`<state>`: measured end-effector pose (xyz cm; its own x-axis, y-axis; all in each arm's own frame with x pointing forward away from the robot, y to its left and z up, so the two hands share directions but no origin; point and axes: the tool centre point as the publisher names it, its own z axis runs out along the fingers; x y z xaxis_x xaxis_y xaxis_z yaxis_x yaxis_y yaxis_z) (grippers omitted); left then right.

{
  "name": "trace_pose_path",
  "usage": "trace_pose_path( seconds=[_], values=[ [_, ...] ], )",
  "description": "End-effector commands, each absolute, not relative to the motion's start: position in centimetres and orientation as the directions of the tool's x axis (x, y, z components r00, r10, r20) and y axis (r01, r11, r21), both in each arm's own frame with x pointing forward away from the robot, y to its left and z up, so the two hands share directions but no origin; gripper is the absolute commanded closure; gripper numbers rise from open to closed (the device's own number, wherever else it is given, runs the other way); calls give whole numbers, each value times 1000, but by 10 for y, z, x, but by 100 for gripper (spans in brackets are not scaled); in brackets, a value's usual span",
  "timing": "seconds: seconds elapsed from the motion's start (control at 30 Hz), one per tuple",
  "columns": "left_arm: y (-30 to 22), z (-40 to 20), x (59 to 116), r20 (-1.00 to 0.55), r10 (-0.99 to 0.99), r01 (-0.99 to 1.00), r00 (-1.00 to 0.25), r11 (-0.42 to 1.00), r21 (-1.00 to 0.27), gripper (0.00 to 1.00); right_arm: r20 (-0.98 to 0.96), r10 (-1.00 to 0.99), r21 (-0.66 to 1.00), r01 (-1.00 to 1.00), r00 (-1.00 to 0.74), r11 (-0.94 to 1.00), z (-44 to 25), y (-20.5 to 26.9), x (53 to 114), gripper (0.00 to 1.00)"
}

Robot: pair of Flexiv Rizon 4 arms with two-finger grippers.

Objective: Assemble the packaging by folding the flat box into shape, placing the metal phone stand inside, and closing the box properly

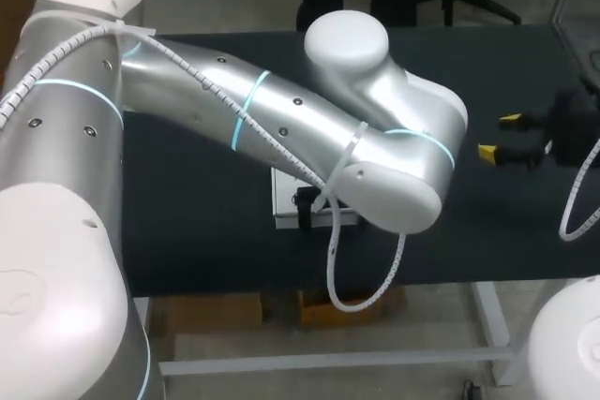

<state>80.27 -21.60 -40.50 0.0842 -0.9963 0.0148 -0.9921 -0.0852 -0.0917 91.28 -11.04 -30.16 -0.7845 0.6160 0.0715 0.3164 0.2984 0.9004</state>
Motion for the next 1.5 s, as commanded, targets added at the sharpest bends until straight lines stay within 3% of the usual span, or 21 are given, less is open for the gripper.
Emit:
trace_pose_path(
  seconds=[0.03, 0.53, 1.5],
  values=[
    [-219, -408, 815, 6, -996, -993, 87, -88, -78, 0, 64, 633, 910, 305, -772, 280, -298, -111, 917, 0],
    [-214, -407, 848, 10, -995, -992, 99, -99, -75, 0, 34, 642, 918, 278, -766, 282, -289, -113, 952, 0],
    [-195, -402, 947, 5, -996, -992, 94, -94, -82, 0, 34, 642, 918, 278, -766, 282, -289, -113, 952, 0]
  ],
)
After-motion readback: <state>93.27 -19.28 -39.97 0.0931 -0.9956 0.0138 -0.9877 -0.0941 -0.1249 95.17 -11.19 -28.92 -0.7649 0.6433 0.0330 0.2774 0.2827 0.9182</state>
